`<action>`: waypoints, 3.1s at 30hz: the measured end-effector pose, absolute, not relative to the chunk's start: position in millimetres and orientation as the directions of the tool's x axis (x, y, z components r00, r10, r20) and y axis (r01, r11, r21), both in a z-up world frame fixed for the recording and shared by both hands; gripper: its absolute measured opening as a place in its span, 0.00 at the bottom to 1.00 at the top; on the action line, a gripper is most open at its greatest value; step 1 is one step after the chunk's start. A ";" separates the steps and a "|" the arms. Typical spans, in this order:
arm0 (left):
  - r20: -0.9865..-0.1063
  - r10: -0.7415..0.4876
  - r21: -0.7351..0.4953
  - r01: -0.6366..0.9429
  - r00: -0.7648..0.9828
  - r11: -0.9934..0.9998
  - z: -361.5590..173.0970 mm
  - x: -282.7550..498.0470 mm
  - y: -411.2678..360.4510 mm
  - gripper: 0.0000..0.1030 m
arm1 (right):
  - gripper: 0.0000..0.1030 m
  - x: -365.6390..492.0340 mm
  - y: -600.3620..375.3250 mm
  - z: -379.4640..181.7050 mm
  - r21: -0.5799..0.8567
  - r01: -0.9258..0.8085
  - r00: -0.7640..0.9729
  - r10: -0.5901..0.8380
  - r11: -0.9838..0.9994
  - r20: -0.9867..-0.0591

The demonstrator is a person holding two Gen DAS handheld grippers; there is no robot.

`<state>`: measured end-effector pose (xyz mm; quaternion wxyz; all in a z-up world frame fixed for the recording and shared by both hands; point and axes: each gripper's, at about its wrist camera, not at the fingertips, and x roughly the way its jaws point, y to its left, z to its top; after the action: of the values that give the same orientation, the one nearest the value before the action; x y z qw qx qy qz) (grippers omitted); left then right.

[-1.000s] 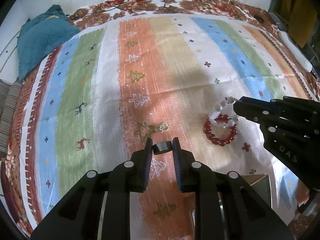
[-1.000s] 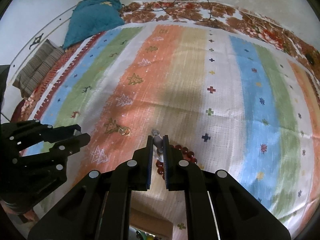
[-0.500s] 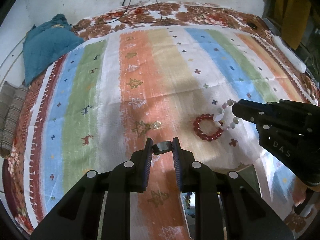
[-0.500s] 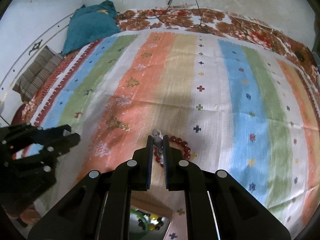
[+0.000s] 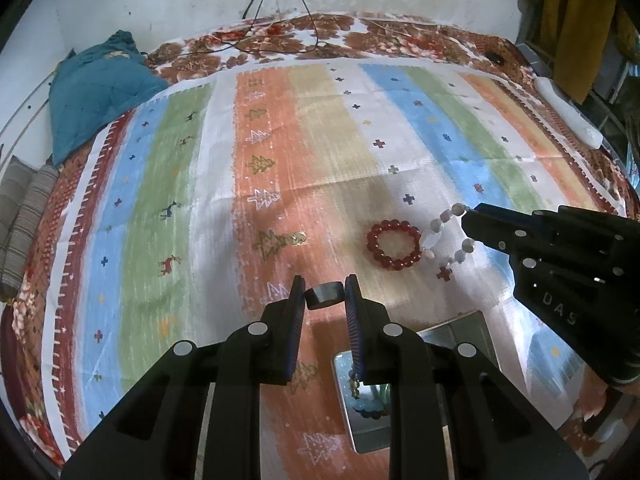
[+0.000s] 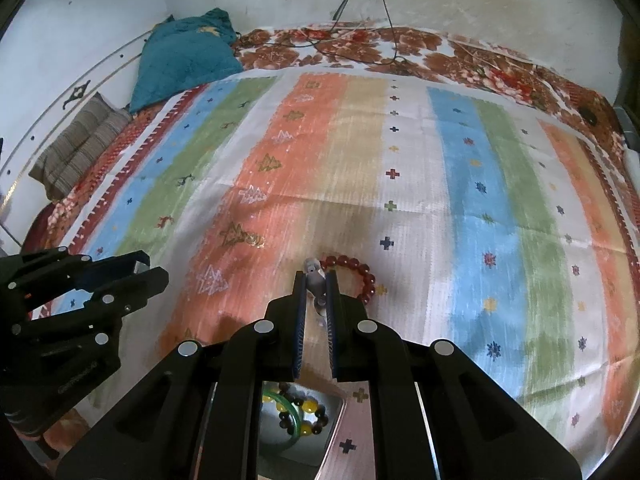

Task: Organize jewelry
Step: 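Lift the charm and pearl bracelet and carry both over the tin, then lower both items into the tin and open both tools, then move both open tools to the gold ring and red beaded bracelet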

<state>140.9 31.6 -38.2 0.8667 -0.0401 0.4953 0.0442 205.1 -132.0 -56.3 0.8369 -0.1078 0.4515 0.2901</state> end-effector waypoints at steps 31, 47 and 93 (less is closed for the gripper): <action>-0.851 0.006 -0.041 -0.077 0.526 0.996 -36.7 101.8 0.7 0.19 | 0.10 141.9 -155.0 -46.5 0.066 -0.632 0.423 0.415 0.772 -0.806; -0.851 0.020 -0.024 -0.077 0.525 0.997 -40.4 82.1 -7.1 0.19 | 0.10 119.6 -162.6 -52.2 0.067 -0.642 0.403 0.411 0.764 -0.818; -0.900 0.090 -0.060 -0.326 0.426 0.944 -71.9 165.6 75.8 0.57 | 0.55 218.5 -159.0 -87.2 0.001 -0.498 0.375 0.216 0.867 -0.902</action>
<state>165.6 75.8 -71.9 0.8367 -0.1132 0.5213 0.1241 218.5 -159.0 -87.2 0.8177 -0.1367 0.5147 0.2184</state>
